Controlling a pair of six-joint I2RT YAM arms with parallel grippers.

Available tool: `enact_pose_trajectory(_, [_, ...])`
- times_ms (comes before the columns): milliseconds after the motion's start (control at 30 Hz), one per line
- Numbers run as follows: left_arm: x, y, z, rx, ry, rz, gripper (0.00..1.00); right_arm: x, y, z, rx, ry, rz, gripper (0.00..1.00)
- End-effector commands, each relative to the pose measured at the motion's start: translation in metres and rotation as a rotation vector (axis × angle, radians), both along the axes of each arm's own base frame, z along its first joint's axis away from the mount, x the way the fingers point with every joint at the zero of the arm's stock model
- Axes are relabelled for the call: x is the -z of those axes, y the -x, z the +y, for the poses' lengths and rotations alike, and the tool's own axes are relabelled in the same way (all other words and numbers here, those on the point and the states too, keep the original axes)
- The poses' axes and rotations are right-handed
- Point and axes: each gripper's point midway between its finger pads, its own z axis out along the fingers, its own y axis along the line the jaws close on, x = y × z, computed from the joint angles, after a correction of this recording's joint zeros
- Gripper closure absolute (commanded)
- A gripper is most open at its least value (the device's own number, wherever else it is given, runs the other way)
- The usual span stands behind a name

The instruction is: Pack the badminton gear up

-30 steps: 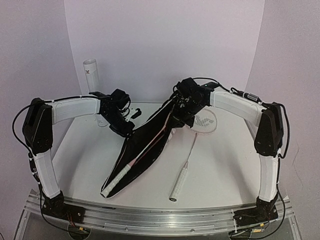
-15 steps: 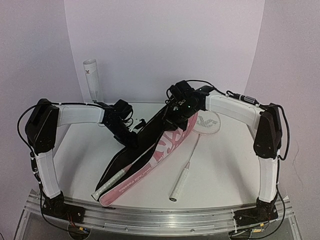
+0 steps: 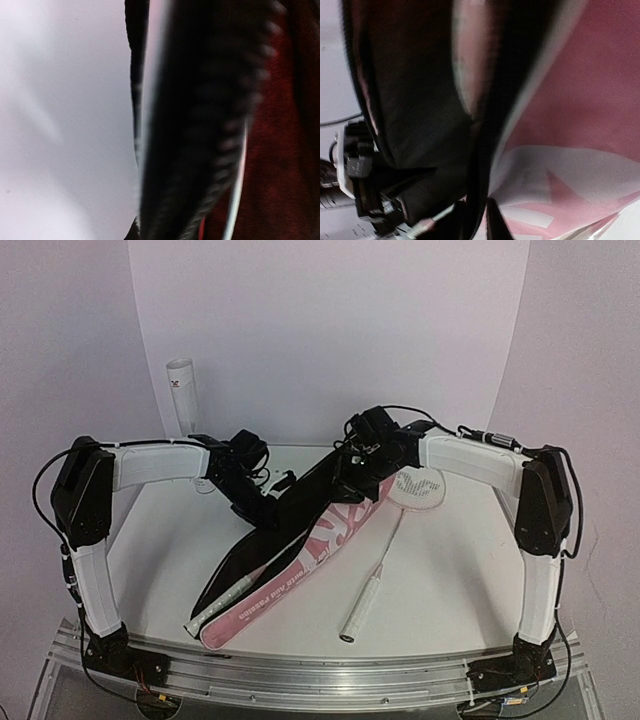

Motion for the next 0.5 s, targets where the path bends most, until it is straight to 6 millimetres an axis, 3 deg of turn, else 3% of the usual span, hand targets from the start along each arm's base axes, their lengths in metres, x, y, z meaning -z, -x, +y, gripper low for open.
enact_pose_trajectory(0, [-0.048, -0.023, -0.006, -0.037, 0.003, -0.114, 1.0, -0.039, 0.012, -0.003, -0.306, 0.009, -0.274, 0.77])
enact_pose_trajectory(100, [-0.06, -0.017, -0.013, -0.008, 0.01, -0.122, 1.0, -0.036, 0.021, -0.014, -0.413, 0.064, -0.356, 0.66])
enact_pose_trajectory(167, [-0.055, -0.013, -0.014, 0.001, 0.014, -0.101, 1.0, -0.036, 0.023, -0.017, -0.46, 0.085, -0.397, 0.59])
enact_pose_trajectory(300, [-0.034, -0.001, -0.013, 0.005, 0.022, -0.037, 1.0, -0.071, 0.022, -0.017, -0.54, 0.087, -0.545, 0.49])
enact_pose_trajectory(467, [-0.04, -0.004, -0.015, 0.006, 0.034, -0.046, 1.0, -0.118, 0.032, -0.025, -0.747, 0.157, -0.843, 0.43])
